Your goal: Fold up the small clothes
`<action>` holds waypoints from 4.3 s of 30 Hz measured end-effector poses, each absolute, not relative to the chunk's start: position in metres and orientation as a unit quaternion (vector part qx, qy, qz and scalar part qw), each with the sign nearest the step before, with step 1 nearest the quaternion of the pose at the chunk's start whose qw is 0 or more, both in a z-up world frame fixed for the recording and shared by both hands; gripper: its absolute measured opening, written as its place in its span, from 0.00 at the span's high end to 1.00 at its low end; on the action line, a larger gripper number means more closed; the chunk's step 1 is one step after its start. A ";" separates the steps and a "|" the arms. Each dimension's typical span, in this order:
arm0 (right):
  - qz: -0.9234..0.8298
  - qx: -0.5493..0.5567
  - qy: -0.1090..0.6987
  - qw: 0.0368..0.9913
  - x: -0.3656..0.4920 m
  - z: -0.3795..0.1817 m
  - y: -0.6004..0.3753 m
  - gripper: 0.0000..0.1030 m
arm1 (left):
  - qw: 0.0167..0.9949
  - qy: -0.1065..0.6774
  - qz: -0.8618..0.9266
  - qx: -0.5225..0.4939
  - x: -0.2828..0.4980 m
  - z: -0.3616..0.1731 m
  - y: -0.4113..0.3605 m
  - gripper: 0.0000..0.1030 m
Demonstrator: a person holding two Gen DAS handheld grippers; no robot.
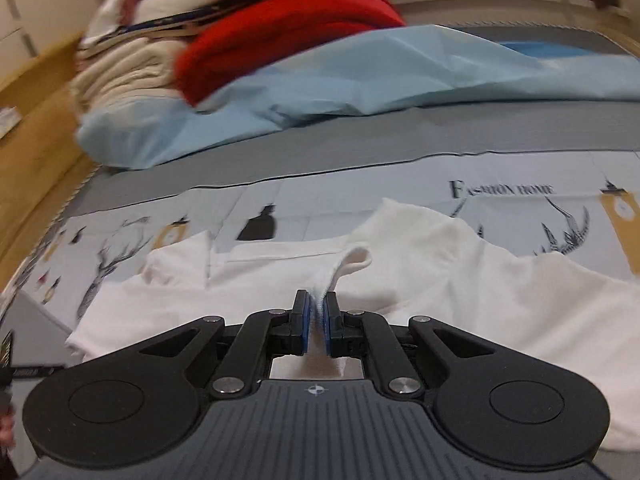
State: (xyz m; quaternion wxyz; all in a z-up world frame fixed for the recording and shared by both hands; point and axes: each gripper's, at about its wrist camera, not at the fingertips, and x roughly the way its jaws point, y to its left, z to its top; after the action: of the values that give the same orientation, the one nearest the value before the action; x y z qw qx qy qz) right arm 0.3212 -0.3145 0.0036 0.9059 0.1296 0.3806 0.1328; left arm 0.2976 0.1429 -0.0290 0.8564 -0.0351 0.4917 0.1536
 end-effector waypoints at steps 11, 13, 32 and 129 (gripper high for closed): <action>0.070 0.116 0.408 0.903 0.320 -0.040 -0.338 0.93 | 0.852 0.501 0.151 -0.003 0.298 -0.041 0.137 0.17; 0.051 0.120 0.413 0.901 0.325 -0.051 -0.338 0.90 | 0.854 0.498 0.150 -0.013 0.299 -0.039 0.138 0.17; -0.017 0.008 0.432 0.902 0.299 -0.048 -0.300 0.40 | 0.879 0.457 0.134 -0.028 0.293 -0.016 0.114 0.17; 0.132 -0.150 0.225 0.954 0.268 -0.052 -0.071 0.96 | 0.843 0.445 0.261 -0.151 0.221 0.016 0.231 0.15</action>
State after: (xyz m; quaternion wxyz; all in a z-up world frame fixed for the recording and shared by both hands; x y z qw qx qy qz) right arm 0.2675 -0.0706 -0.0518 0.9535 -0.1501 0.2254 0.1323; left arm 0.2210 0.2306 0.0162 0.8434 -0.1508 0.4449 0.2608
